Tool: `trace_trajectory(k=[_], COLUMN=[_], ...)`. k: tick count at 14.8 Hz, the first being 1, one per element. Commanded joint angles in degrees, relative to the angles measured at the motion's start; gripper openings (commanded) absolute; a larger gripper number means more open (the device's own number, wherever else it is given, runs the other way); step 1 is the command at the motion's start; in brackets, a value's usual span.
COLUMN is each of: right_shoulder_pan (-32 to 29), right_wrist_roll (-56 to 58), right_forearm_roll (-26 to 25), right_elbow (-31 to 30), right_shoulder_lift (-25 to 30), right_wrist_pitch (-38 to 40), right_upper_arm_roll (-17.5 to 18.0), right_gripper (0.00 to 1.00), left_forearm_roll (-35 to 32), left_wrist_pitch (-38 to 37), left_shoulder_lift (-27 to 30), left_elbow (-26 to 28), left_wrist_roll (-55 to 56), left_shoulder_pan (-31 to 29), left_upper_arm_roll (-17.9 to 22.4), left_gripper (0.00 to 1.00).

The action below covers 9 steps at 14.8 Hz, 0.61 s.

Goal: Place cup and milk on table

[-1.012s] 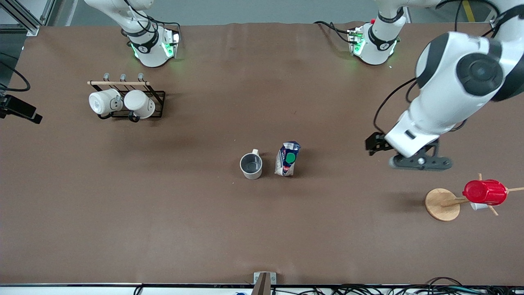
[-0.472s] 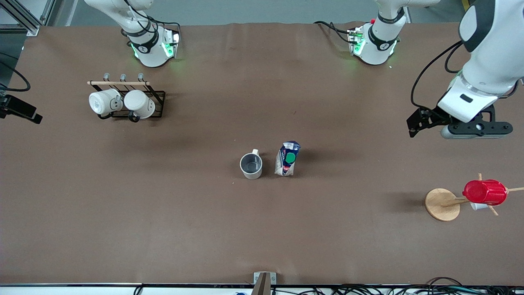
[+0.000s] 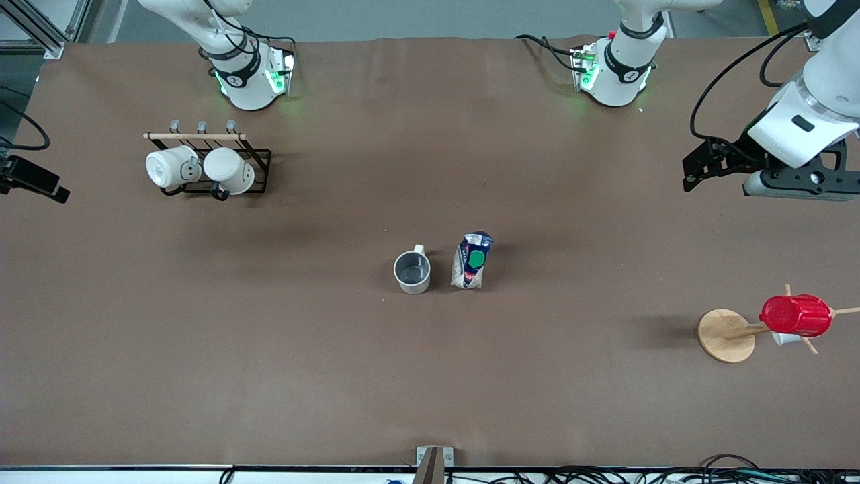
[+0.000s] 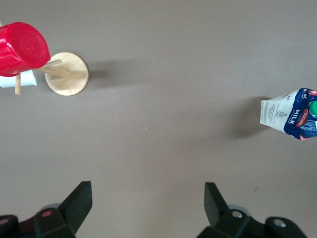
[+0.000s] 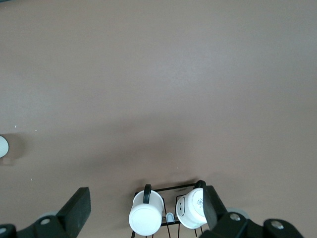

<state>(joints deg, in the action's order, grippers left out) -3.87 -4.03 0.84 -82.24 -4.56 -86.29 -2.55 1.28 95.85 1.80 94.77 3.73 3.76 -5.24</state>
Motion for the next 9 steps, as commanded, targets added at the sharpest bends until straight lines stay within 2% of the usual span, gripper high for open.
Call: trace_trajectory(k=[1, 5, 9], right_shoulder_pan=[0.0, 0.0, 0.0], right_wrist_roll=[-0.4, -0.4, -0.4], right_forearm_roll=[0.4, 0.4, 0.4], right_elbow=[-1.6, -1.7, -1.7], right_shoulder_lift=[1.5, 1.5, 1.5], right_wrist_pitch=[0.0, 0.0, 0.2], right_upper_arm_roll=[0.2, 0.2, 0.2], right_gripper=[1.0, 1.0, 1.0], left_forearm_roll=[0.4, -3.3, -3.2], left_wrist_pitch=[-1.7, -5.9, -6.2], left_shoulder_lift=[-0.6, -1.4, -1.3], left_elbow=[-2.1, -4.8, -5.2], left_wrist_roll=[-1.0, -2.1, -2.9], left_shoulder_pan=[-0.7, -0.7, -0.8], left_upper_arm_roll=[0.0, -0.1, 0.1], left_gripper=[1.0, 1.0, 1.0])
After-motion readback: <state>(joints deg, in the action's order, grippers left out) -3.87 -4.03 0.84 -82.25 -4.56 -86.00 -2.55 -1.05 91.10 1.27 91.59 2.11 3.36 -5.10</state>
